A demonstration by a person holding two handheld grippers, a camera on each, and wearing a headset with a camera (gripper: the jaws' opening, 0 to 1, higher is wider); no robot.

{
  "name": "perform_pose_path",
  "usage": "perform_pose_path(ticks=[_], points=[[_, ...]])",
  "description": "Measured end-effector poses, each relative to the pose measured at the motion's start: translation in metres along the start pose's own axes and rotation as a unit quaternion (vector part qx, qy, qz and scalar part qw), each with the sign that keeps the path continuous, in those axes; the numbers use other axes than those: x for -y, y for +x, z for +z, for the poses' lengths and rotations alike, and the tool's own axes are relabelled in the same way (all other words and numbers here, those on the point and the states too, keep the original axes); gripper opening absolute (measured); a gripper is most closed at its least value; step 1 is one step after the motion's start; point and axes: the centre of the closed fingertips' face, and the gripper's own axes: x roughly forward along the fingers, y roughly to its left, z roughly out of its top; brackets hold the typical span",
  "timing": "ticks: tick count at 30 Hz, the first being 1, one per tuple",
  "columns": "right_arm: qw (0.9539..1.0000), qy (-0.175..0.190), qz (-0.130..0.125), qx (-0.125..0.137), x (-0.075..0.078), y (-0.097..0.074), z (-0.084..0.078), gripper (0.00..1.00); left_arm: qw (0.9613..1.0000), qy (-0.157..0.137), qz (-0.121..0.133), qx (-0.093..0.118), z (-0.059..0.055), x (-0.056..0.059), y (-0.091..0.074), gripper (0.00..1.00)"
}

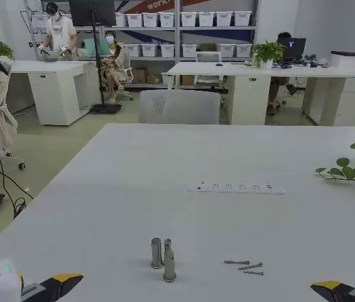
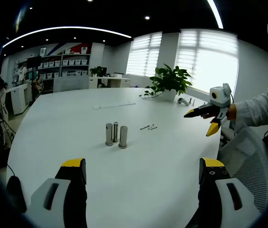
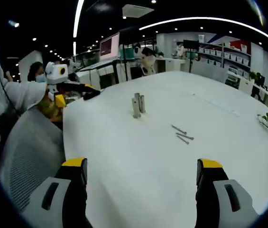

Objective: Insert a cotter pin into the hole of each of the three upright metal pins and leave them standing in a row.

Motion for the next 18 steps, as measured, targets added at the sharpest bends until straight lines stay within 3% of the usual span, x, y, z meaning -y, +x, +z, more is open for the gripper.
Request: perform_pose_path(ticks=[18], points=[[1.0,0.001,0.002,-0.002,0.0007,0.003,-0.0001,0.97,1.0,0.002,-0.002,-0.001,0.0003,0.0013,0.0007,1.0]])
